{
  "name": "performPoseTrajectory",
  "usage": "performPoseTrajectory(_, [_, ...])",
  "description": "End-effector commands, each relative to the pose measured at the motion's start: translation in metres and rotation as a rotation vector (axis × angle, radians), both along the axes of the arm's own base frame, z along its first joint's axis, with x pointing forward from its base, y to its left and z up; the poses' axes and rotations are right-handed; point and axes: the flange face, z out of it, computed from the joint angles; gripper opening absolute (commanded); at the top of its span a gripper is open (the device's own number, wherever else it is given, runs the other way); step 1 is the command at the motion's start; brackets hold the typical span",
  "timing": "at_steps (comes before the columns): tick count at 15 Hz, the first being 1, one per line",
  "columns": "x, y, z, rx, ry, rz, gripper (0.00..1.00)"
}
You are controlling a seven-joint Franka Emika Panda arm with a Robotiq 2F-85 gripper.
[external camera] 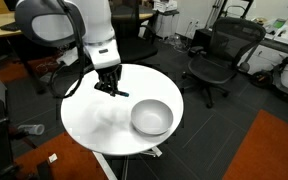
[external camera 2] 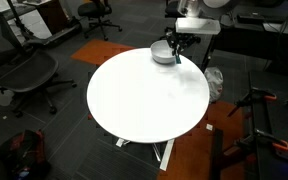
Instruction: Put the marker on the table
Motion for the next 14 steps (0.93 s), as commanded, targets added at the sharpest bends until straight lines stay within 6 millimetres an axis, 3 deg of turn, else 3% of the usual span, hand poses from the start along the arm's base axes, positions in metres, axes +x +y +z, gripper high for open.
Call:
performPoseTrajectory(1, [-0.033, 0.022, -0.007, -0.004, -0.009, -0.002, 0.05])
performPoseTrajectory(5, [-0.044, 0.035, -0.028, -0.005, 0.011, 0.016, 0.05])
performPoseTrajectory(14, [-0.040, 0.042, -0.064, 0.013, 0.072, 0.023, 0.05])
